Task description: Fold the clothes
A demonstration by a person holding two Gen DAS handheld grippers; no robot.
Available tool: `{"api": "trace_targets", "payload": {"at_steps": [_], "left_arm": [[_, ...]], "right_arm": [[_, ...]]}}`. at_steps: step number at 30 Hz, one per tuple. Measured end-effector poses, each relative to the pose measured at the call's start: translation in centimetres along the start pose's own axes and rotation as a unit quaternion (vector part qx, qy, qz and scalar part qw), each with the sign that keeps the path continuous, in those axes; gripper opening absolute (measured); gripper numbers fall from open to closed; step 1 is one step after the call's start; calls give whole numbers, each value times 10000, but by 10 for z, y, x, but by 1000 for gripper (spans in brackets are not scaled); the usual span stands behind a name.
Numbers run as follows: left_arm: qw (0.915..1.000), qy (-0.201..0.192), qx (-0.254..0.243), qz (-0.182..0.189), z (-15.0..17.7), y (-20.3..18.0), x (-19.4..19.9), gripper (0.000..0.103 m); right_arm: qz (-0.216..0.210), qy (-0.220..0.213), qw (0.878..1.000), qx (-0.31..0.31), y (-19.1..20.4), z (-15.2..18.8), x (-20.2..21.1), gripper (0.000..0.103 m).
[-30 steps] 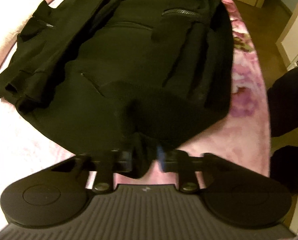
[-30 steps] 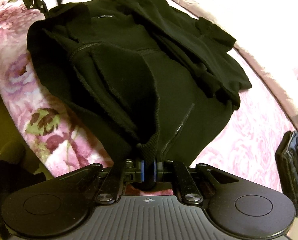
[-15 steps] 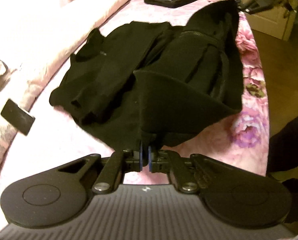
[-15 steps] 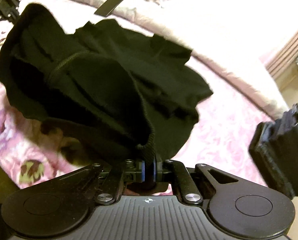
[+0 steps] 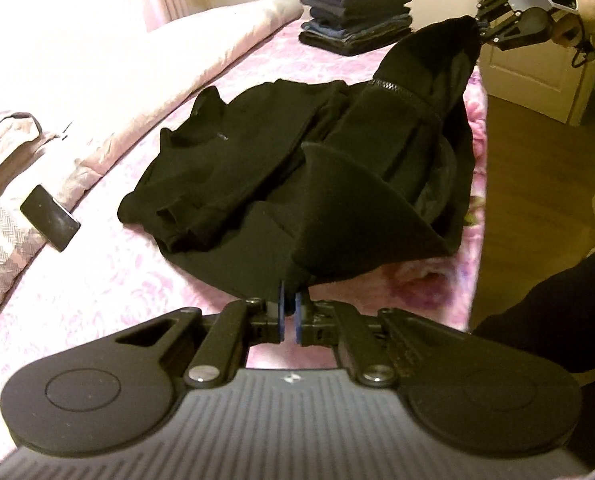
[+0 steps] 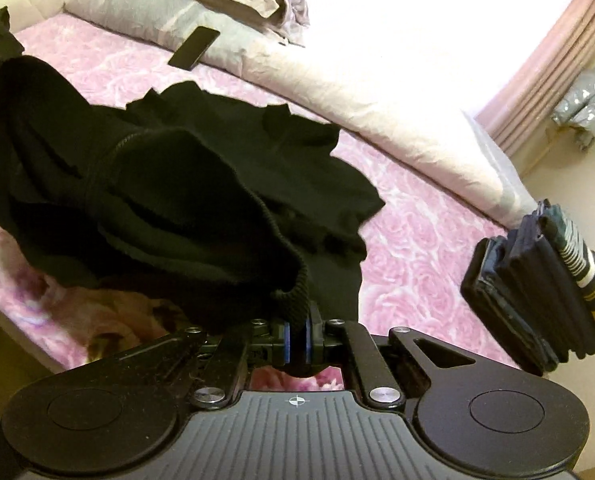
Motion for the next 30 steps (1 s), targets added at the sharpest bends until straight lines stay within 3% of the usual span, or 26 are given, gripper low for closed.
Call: {"api": "trace_targets", "payload": {"at_steps": [10,13,17,21,25,30], "left_arm": [[9988,140,443,156,22,-50,62,2],[9984,76,553,96,9,-40,66,2],[9951,-73,974,-131,-26,7,52,2],[9859,22,1644,-307,-62,75,13,2],[9730,375,2216,-526,-86,145,-47,2],[9537,1064,2720,-711,-76,216,-140,2]], "right_arm": [[-206,266,9994,-69,37,32,74,4],[-234,199,9995,-20,36,28,85,4],[-163,-79,9998,-82,8,-2,73,4],[-320,-289,9988,-247,-37,-46,28,4],[-807,-299,9952,-470,-76,-96,-56,4],[-1565,163,9848,-740,-88,-127,-182,5]]}}
Point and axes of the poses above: each gripper's, at about its wrist camera, not at the fingertips, and x roughly against the way its jaws point, y to its left, z to its underside, the point moved 9 cm from there along -x, roughly the way its jaws point, and after that the axes turned 5 degrees about -y, right-handed, at the moved point
